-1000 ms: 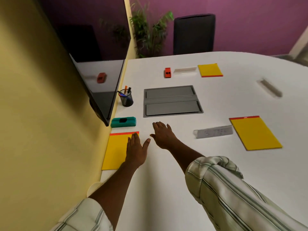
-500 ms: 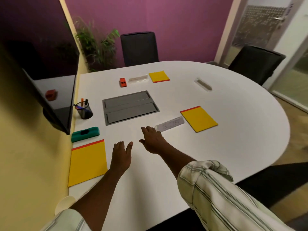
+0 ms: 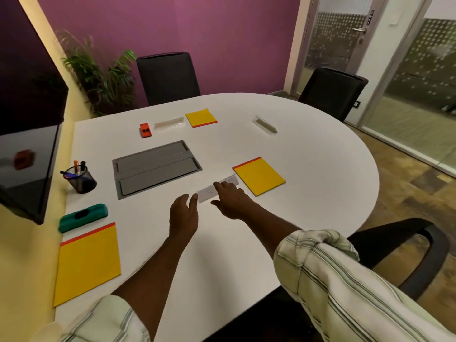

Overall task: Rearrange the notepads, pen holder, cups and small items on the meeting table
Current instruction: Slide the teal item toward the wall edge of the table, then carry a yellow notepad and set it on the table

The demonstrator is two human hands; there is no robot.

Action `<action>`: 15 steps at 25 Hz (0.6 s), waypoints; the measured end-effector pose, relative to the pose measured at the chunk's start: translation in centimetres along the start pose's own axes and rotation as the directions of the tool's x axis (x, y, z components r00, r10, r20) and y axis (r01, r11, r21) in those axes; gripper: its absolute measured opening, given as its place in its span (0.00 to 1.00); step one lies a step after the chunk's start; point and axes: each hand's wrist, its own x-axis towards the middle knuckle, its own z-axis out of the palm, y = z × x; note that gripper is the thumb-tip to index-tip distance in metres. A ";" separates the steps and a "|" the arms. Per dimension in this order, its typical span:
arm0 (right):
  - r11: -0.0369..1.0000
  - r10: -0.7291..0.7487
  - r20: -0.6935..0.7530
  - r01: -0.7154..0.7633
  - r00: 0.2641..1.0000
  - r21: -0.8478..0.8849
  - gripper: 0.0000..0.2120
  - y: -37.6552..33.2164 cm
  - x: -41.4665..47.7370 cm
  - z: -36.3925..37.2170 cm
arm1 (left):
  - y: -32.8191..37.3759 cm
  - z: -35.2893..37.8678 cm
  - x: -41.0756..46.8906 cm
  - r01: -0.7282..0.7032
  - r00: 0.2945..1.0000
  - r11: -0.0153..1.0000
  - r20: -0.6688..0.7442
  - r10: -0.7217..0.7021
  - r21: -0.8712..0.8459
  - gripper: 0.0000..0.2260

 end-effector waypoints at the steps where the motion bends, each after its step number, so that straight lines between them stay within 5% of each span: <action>1: 1.000 0.004 0.000 -0.004 1.000 -0.009 0.24 1.4 -0.2 -0.4 | 1.0 1.1 -0.1 -0.012 1.000 1.000 0.002 0.012 -0.014 0.19; 6: 0.998 0.040 -0.018 -0.041 0.999 -0.054 0.26 6.7 -0.7 -2.4 | 4.1 5.7 -0.5 -0.006 1.000 0.995 0.005 0.006 -0.095 0.14; 15: 0.985 0.172 0.055 -0.172 0.984 -0.004 0.27 13.1 -2.1 -1.7 | 4.7 12.1 0.4 0.191 0.949 0.982 0.259 -0.181 -0.014 0.10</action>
